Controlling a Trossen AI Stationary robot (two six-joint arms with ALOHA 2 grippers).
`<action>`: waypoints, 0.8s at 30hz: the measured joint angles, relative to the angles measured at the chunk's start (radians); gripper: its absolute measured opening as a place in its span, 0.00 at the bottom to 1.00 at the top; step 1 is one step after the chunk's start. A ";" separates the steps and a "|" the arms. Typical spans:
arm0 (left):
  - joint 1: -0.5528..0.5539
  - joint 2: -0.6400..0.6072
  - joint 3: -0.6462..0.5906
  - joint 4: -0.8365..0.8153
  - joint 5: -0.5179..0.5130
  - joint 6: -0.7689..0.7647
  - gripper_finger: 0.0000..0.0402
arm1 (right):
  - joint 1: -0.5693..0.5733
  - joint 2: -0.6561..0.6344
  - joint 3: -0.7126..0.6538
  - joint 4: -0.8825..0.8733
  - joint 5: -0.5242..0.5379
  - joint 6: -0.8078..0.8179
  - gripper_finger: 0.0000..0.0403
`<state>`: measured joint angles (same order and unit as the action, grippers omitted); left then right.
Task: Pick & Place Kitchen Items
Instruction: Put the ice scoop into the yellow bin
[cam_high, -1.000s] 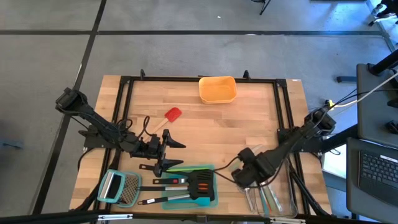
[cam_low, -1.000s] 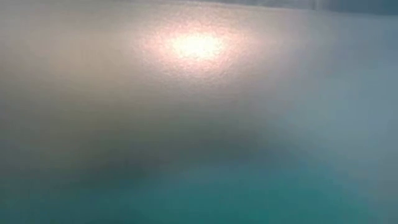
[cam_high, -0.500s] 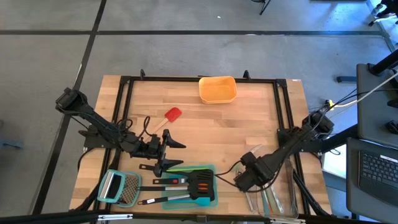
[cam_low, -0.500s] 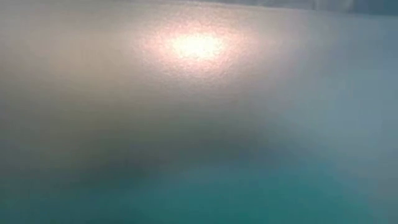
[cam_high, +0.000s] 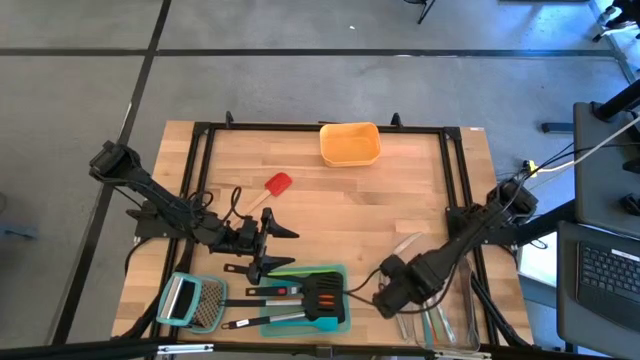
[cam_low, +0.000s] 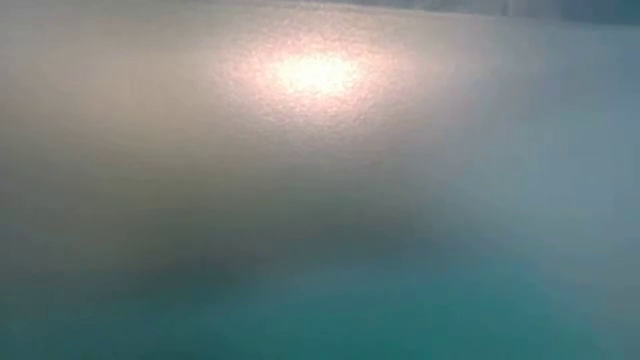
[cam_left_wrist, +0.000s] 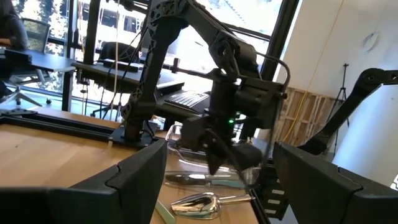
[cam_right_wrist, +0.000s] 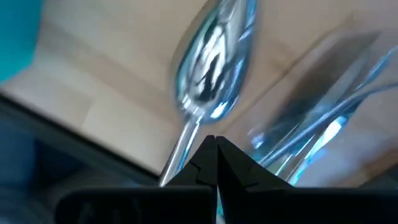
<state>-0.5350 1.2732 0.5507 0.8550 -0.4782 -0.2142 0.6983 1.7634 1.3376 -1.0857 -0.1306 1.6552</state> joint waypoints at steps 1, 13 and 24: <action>0.000 0.000 0.000 0.000 0.000 0.000 0.72 | 0.006 0.000 0.000 0.017 -0.017 0.002 0.00; 0.000 0.000 0.000 -0.001 0.000 0.000 0.72 | 0.124 0.000 0.000 0.048 -0.169 0.142 0.00; 0.000 0.000 0.000 -0.001 0.000 0.000 0.72 | 0.175 0.000 0.000 0.012 -0.194 0.214 0.00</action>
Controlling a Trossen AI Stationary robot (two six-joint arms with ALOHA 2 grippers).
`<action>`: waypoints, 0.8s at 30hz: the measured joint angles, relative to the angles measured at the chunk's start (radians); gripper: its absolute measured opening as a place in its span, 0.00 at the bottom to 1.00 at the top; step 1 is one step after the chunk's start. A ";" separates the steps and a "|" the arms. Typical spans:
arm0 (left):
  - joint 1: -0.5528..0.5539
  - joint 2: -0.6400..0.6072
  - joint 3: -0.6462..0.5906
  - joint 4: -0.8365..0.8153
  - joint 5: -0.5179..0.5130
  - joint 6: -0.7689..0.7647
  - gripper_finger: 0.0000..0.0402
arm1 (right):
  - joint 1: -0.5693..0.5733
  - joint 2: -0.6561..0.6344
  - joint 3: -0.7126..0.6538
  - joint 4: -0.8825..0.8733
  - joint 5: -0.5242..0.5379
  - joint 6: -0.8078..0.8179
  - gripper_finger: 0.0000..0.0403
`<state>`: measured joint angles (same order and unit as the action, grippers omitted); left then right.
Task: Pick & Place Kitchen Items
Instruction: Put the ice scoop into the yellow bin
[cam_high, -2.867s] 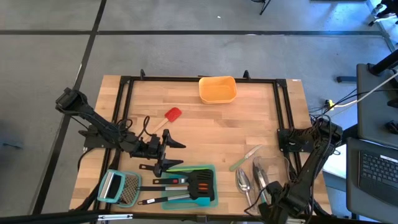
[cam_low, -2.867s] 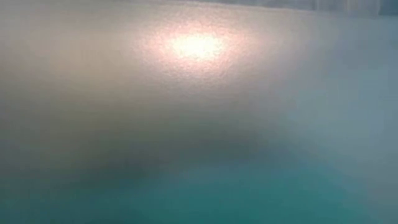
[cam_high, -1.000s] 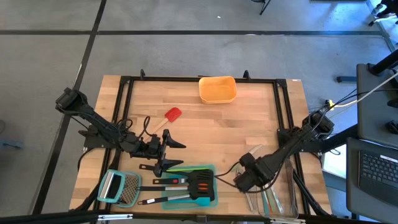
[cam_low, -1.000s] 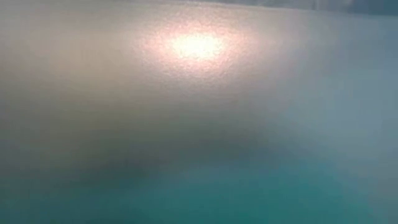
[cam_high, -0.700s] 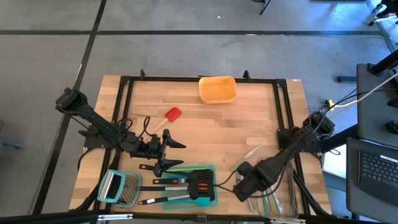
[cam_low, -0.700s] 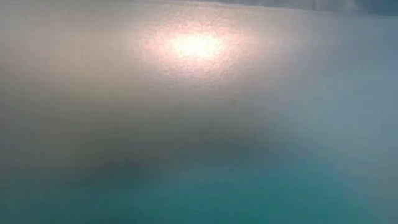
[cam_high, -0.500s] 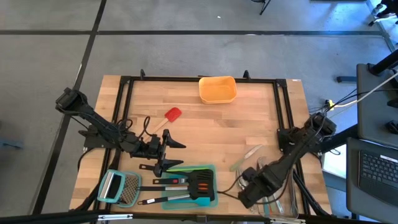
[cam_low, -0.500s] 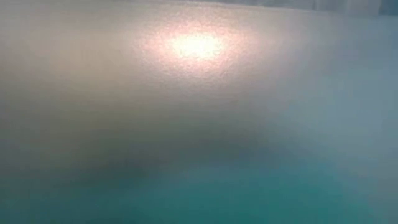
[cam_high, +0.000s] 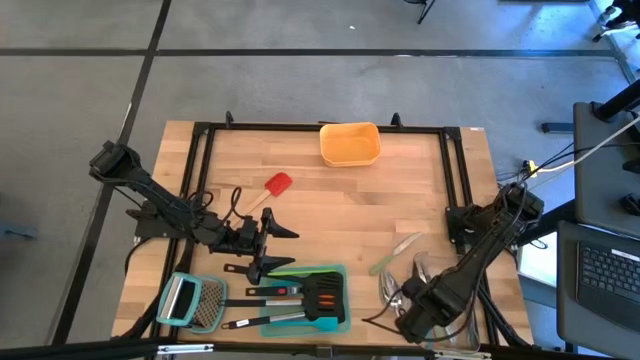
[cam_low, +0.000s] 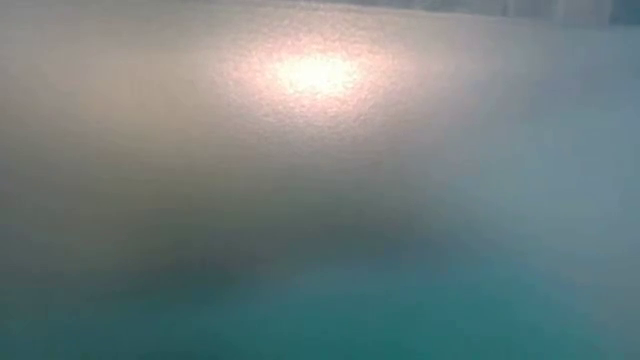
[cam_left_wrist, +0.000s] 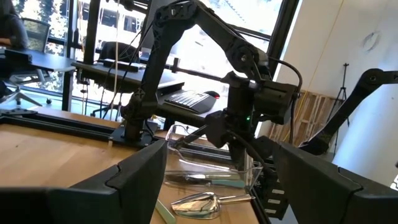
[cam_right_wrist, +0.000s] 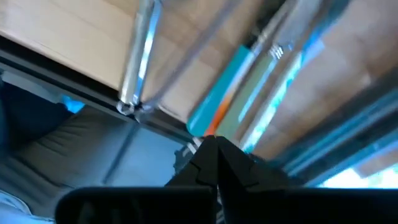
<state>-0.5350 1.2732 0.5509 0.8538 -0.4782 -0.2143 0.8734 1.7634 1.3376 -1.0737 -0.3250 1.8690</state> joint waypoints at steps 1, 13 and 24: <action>0.000 0.000 0.000 0.000 0.000 0.000 0.72 | 0.000 0.000 0.000 0.004 0.015 -0.012 0.00; 0.000 0.000 0.000 -0.001 -0.002 0.001 0.72 | -0.052 0.000 0.000 0.023 0.111 -0.121 0.00; 0.000 0.000 0.000 -0.001 -0.003 0.004 0.72 | -0.067 0.000 0.132 -0.105 0.180 -0.156 0.00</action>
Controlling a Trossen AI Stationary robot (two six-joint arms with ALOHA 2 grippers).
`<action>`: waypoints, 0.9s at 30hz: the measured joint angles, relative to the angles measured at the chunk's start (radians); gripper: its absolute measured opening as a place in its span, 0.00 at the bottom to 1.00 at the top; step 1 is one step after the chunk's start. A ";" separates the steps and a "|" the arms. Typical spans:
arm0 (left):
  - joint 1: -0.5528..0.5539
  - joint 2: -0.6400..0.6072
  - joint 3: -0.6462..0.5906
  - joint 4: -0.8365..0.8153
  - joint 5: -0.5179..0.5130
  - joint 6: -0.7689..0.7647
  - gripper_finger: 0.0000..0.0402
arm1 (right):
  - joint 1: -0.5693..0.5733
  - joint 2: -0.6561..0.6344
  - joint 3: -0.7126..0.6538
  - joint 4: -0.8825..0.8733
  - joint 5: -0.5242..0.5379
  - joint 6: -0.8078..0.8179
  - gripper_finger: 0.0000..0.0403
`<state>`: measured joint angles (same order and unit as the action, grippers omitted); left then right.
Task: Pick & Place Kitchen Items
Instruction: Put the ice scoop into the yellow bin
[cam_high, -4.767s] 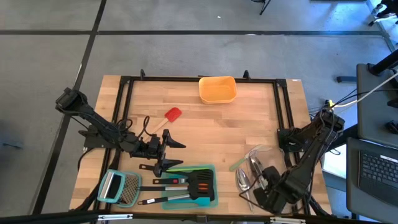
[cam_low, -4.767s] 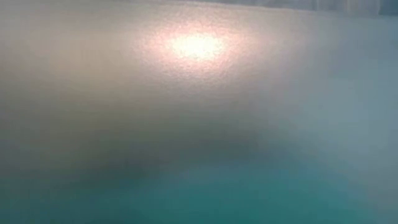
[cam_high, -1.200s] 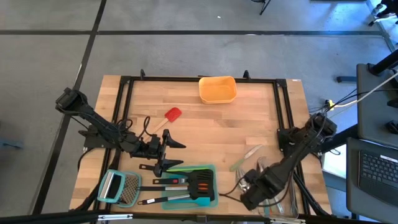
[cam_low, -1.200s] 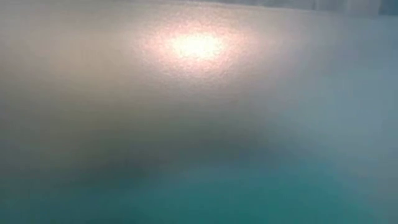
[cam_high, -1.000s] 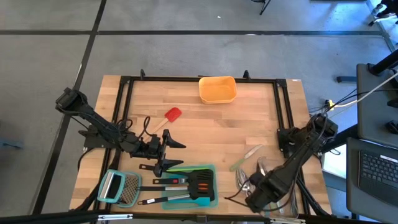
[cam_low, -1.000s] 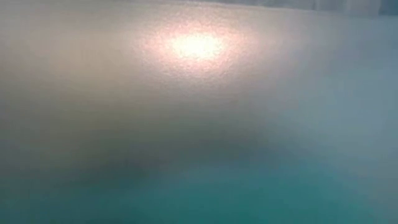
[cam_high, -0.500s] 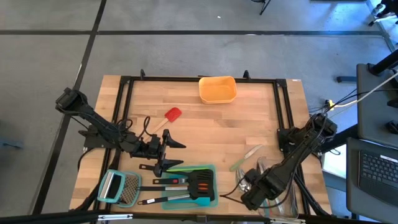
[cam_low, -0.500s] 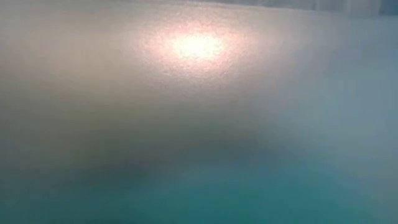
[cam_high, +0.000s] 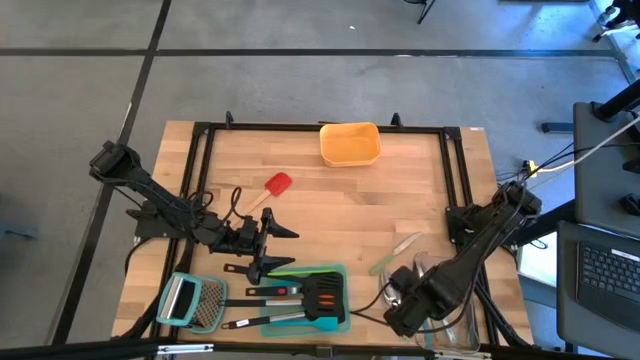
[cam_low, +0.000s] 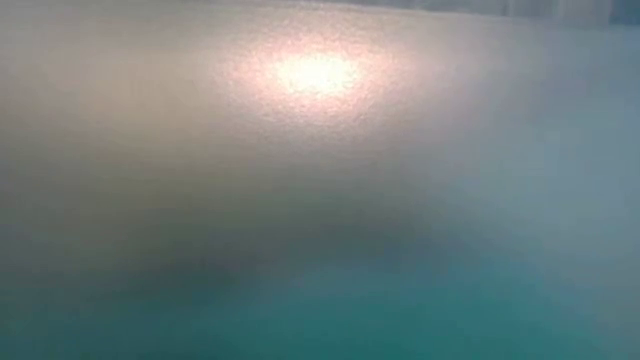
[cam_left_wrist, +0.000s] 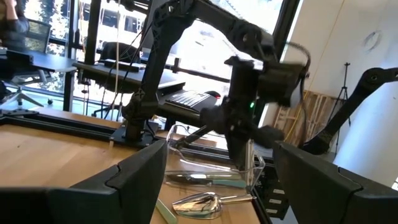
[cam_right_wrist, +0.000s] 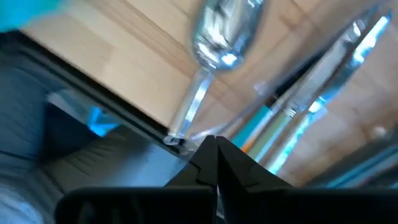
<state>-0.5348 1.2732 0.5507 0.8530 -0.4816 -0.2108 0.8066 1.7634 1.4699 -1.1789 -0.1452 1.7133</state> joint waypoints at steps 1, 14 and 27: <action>0.000 0.000 0.000 0.000 0.000 0.000 0.72 | 0.000 -0.001 0.020 -0.007 0.021 -0.001 0.00; 0.000 0.000 0.000 -0.003 0.000 -0.002 0.72 | -0.001 0.124 0.017 0.004 -0.072 0.010 0.00; 0.000 0.000 0.000 -0.004 0.000 -0.003 0.72 | 0.018 0.150 0.015 -0.006 -0.142 0.020 0.00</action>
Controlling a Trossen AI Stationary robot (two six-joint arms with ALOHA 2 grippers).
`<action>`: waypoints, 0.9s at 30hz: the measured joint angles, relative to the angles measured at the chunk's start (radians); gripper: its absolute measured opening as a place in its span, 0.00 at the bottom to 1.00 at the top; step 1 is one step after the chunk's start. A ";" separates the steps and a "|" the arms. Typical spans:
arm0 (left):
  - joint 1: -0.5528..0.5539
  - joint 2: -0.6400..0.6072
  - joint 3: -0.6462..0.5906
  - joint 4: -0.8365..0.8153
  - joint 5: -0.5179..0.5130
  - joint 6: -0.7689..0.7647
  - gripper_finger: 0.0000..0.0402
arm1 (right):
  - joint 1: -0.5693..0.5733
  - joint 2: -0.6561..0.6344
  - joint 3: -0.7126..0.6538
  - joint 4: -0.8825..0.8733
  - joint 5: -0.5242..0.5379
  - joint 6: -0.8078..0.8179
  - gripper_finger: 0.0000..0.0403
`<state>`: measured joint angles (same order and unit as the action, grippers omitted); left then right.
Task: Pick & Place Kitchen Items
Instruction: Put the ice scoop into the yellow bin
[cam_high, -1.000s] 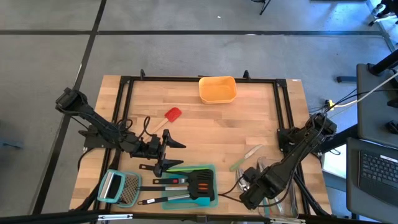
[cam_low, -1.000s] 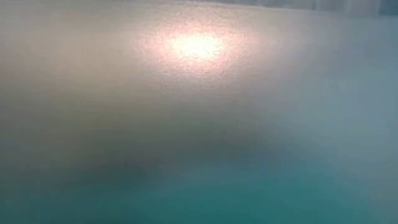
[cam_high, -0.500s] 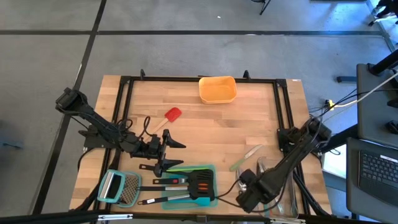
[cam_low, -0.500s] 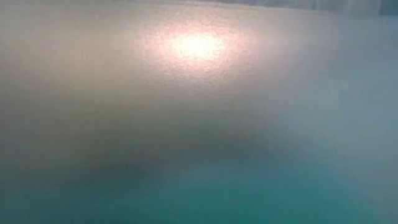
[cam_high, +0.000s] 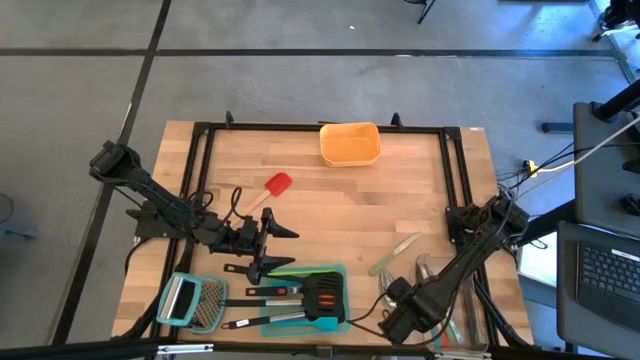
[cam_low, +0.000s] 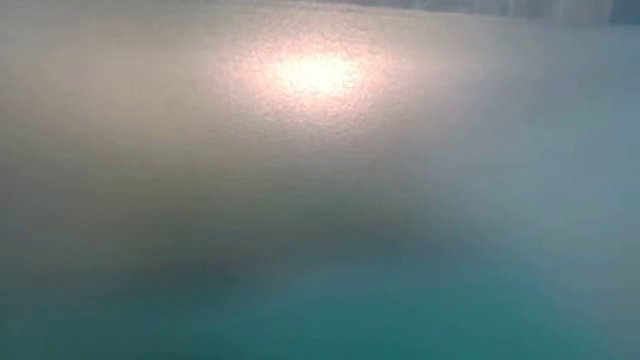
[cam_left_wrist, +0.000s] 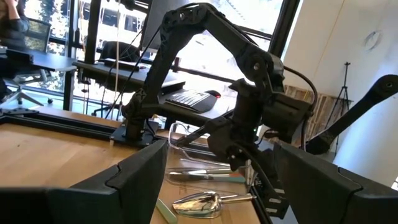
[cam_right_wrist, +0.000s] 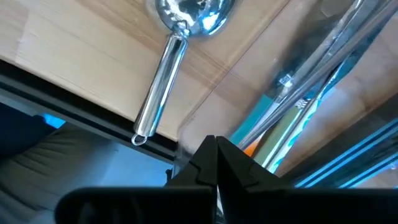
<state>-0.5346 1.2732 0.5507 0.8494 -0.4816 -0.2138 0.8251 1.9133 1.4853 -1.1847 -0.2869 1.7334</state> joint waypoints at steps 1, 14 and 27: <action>0.000 0.000 0.000 0.000 0.000 0.000 0.72 | 0.001 0.000 0.000 0.003 0.003 0.002 0.00; 0.000 0.000 0.000 0.000 0.000 0.000 0.72 | -0.026 -0.001 0.119 0.009 0.164 -0.092 0.00; 0.000 0.000 0.000 0.000 0.000 0.000 0.72 | -0.092 -0.002 0.245 -0.031 0.332 -0.353 0.00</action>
<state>-0.5347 1.2732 0.5507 0.8490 -0.4816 -0.2142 0.7331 1.9109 1.7298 -1.2152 0.0447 1.3802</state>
